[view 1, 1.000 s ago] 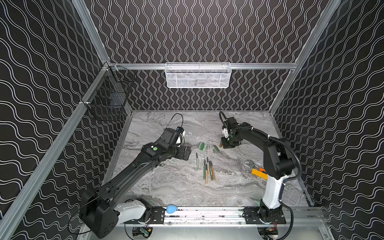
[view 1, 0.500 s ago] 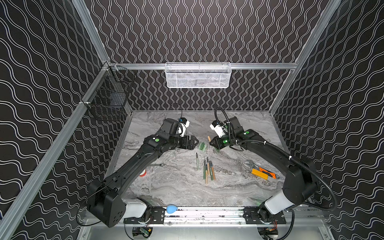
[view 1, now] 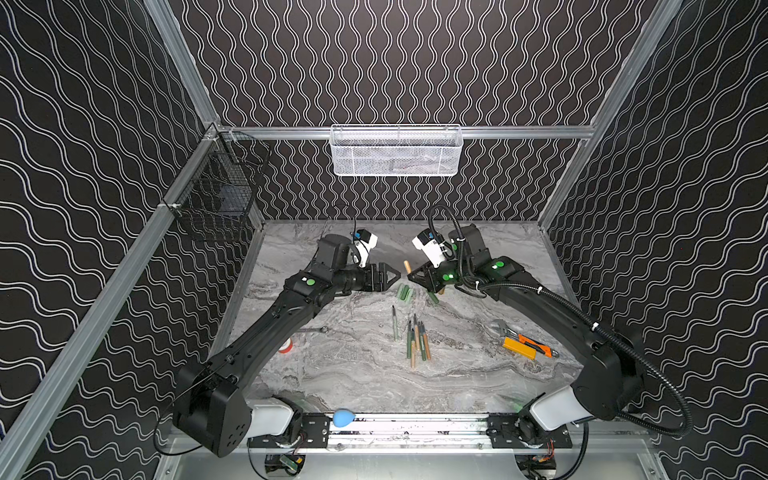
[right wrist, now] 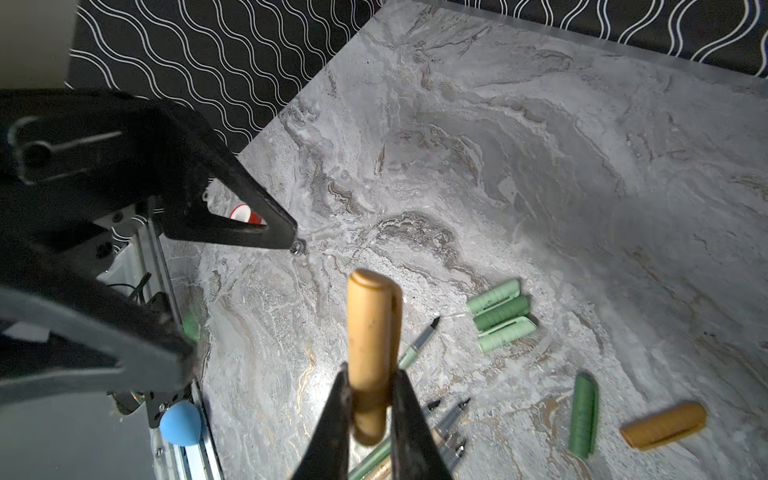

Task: Insert the pens into the pen caps
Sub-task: 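Lift the tan cap with the right gripper toward the left gripper, then close the left gripper on the tan cap held by the right gripper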

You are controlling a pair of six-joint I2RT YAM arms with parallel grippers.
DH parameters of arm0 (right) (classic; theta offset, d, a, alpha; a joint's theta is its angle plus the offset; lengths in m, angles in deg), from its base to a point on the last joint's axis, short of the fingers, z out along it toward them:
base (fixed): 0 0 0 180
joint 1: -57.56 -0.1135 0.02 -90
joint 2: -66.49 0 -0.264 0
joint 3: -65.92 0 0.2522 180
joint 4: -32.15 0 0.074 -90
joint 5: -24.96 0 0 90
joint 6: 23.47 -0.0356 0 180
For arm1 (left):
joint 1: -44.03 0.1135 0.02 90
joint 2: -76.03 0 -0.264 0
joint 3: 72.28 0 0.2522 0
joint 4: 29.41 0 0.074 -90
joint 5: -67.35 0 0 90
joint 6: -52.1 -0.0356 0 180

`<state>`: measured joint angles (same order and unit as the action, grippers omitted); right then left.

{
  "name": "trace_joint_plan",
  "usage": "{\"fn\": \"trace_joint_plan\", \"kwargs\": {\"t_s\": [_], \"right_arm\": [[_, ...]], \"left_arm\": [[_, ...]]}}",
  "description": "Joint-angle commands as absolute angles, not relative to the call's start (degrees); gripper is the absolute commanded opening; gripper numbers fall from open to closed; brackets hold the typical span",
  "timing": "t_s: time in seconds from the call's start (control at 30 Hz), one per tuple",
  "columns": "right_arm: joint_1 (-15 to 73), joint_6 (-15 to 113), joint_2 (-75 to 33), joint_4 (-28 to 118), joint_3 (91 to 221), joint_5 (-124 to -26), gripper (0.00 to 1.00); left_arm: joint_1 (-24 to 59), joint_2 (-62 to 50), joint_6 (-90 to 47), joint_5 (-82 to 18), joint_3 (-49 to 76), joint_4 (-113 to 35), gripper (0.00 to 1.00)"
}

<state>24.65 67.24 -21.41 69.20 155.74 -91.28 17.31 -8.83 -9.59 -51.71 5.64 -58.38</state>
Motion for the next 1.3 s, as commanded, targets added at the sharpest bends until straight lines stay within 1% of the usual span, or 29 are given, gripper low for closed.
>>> {"fn": "trace_joint_plan", "kwargs": {"t_s": [0.0,0.27,0.3,0.43,0.63,0.73,0.83,0.9,1.03,1.13,1.2,1.23,1.27], "right_arm": [[23.95,68.01,-21.37,68.31,157.26,-93.61,0.16],[20.45,68.63,-21.92,69.18,158.42,-91.99,0.16],[20.0,68.76,-22.0,69.32,158.6,-91.5,0.16],[18.68,69.03,-22.19,69.63,159.05,-89.68,0.16],[16.9,69.68,-22.49,70.34,159.67,-86.61,0.16],[15.93,69.43,-22.04,69.17,159.03,-83.64,0.16],[15.14,69.24,-21.95,68.26,158.74,-82.34,0.16],[14.72,69.31,-22.11,68.07,158.87,-81.43,0.15],[14.35,69.16,-22.71,67.65,159.0,-80.25,0.15],[14.4,69.21,-23.16,67.7,159.22,-80.16,0.16],[14.32,69.24,-23.52,67.83,159.46,-80.16,0.18],[14.32,69.33,-23.64,68.04,159.62,-80.16,0.19],[14.32,69.21,-23.79,68.2,159.67,-80.06,0.2]], "left_arm": [[17.46,-8.74,-8.83,-53.71,5.13,-54.28,0.73],[17.43,-8.01,-8.33,-53.55,4.23,-53.22,0.71],[17.46,-7.94,-8.25,-53.49,4.17,-52.98,0.69],[17.61,-8.23,-7.45,-53.89,3.71,-51.64,0.55],[17.99,-7.78,-6.36,-54.07,2.65,-49.73,0.44],[18.34,-8.05,-6.13,-54.86,2.73,-49.31,0.42],[18.4,-8.93,-6.09,-55.71,3.04,-49.24,0.4],[18.38,-9.13,-5.91,-55.97,2.98,-48.81,0.38],[18.56,-9.48,-6.26,-56.75,3.43,-49.14,0.3],[18.77,-9.57,-6.26,-56.63,3.3,-48.74,0.26],[19.13,-9.83,-6.26,-56.51,3.44,-48.69,0.23],[19.57,-10.13,-6.19,-56.88,3.51,-48.44,0.2],[19.95,-10.44,-5.96,-57.23,3.62,-48.41,0.19]]}}
